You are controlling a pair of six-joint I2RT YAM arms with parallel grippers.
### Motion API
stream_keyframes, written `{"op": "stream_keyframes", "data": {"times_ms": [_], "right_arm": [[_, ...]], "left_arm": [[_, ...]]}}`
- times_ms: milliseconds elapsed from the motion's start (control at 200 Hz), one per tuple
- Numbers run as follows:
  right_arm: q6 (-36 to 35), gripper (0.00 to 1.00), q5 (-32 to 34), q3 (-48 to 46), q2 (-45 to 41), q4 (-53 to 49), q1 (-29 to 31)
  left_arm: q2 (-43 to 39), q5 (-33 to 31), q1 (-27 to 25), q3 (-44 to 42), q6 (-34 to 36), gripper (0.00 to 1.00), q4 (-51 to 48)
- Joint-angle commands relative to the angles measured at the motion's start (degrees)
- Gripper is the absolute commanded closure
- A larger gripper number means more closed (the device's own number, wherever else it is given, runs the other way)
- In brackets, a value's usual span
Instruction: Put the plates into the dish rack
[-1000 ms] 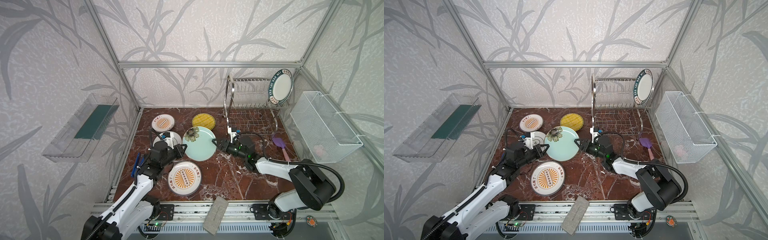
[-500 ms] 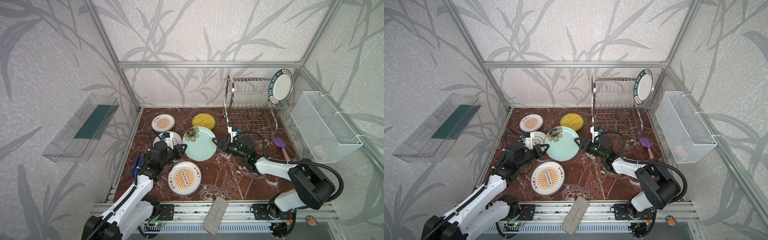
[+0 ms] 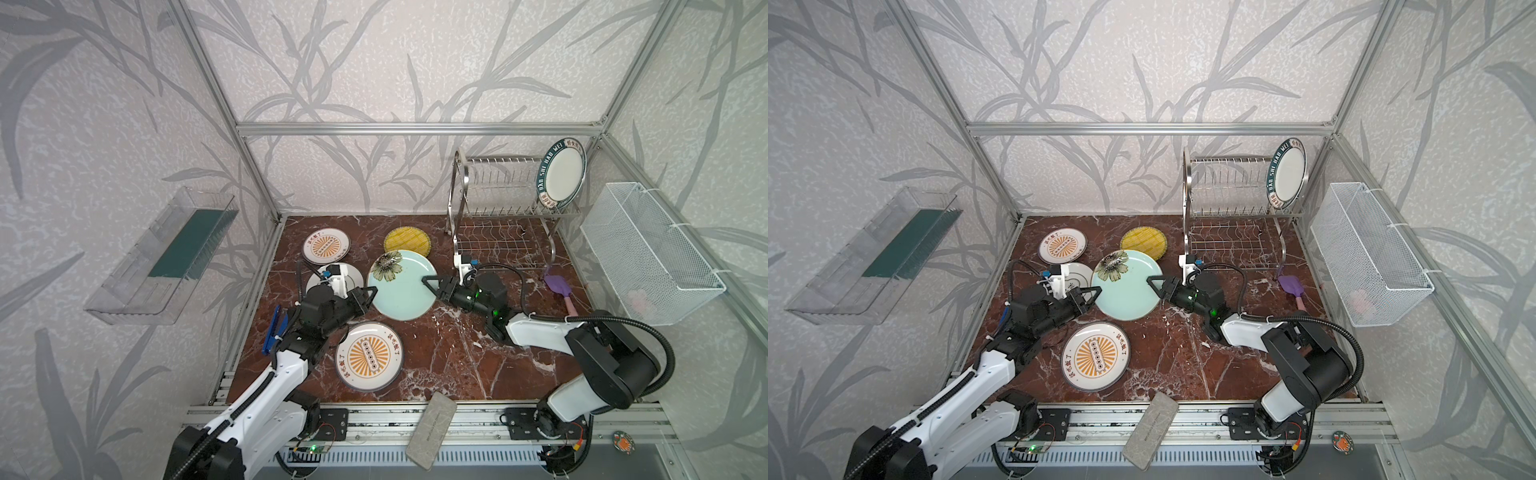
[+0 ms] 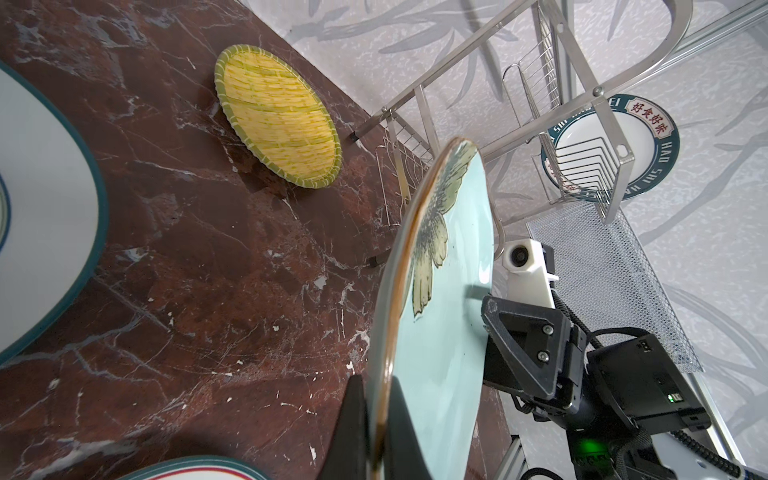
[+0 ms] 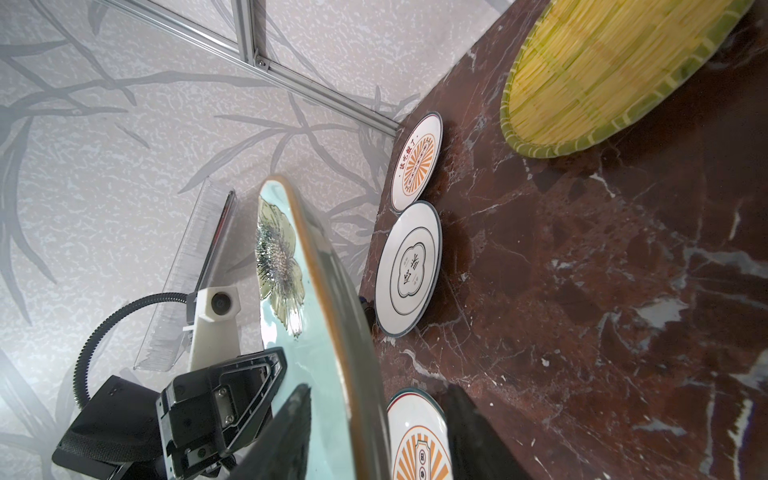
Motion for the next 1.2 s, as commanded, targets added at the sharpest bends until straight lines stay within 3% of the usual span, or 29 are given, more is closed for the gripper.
{"op": "stream_keyframes", "data": {"times_ms": [0,810,980,1195], "right_arm": [[0.7,0.50,-1.1,0.8,0.9,4.1,0.1],[0.3,0.93,-3.7,1.4,0.9,7.4,0.5],[0.5,1.00,-3.8,1.3,1.1,8.1,0.5],[0.6,1.00,-3.7,1.1,1.5,8.9,0.5]], "left_arm": [[-0.2,2.2,0.0,0.5,-2.4,1.00,10.9],[3.1,1.7,-0.1,-1.1,-2.9,1.00,13.8],[2.8,0.9,-0.1,-0.9,-2.6,1.00,12.5],[1.9,-0.5,-0.1,-0.8,-1.8,0.98,10.3]]}}
